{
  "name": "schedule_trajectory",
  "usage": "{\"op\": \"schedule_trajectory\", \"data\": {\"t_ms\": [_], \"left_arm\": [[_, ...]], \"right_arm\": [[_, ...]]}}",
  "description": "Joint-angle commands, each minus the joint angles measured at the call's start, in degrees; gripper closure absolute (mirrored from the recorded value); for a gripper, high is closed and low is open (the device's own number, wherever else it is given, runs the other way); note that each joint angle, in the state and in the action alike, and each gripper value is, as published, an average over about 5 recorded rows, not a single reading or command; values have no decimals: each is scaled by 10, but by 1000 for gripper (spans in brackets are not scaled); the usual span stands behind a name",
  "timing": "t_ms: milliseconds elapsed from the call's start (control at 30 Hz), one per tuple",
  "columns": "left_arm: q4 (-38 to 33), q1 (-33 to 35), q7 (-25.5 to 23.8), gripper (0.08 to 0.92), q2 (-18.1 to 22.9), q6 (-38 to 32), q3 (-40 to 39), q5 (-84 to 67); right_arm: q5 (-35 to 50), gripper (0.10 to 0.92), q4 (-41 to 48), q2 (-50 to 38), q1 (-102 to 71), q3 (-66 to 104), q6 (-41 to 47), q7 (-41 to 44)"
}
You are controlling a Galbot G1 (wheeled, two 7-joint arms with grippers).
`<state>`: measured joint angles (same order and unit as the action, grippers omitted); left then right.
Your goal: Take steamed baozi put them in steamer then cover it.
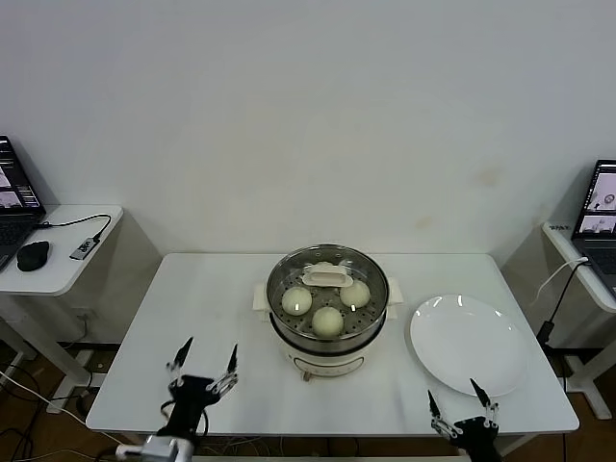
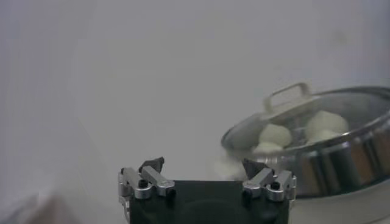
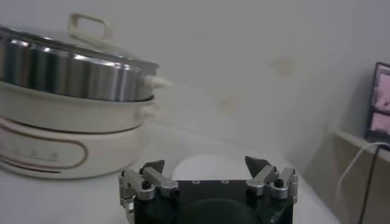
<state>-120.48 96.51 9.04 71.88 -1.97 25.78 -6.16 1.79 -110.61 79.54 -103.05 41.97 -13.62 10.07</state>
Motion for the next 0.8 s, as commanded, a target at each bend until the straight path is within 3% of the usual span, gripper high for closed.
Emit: {"op": "schedule_trajectory", "data": {"t_ms": [33,800], "left_arm": [[37,90,22,177,14,-95,51,-157],[43,105,-3,177,22,-85,38,-111]], "right_arm": [[18,203,-10,-34,-30,-32,4,-1],[41,203,-54,-37,-39,-50,43,10]]}}
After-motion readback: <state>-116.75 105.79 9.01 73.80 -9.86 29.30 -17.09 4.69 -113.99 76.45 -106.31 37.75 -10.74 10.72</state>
